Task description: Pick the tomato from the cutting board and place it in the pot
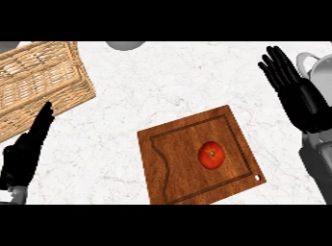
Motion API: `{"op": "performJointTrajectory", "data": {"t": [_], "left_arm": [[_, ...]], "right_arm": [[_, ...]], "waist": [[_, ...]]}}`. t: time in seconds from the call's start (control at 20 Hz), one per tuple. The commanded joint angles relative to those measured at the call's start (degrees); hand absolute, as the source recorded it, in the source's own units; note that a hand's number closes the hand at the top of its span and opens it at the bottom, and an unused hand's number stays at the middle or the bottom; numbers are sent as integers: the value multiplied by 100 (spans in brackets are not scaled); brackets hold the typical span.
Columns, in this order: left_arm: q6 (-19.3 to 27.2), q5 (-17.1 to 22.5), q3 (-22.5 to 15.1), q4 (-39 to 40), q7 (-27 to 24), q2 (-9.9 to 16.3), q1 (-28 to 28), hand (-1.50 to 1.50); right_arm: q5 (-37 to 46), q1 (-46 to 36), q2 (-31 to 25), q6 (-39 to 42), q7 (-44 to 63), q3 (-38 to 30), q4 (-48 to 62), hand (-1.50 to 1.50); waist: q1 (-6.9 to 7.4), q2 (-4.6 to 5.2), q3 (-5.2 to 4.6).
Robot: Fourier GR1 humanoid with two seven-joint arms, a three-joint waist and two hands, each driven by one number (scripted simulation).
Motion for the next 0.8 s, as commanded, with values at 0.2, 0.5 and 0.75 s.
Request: {"op": "performJointTrajectory", "data": {"t": [0.2,0.5,0.75], "left_arm": [[-835,488,-438,385,223,-460,-408,0],[-1107,892,-483,579,408,-696,-272,0],[-1288,738,-586,912,377,-875,-516,0]], "right_arm": [[1063,283,145,731,588,1819,-255,150],[2462,911,794,-1903,-1215,1295,-1030,-150],[2651,1876,895,-1994,-1823,1615,-2044,-150]], "waist": [[-171,-109,-47],[-426,-165,-19],[-188,-140,-30]]}}
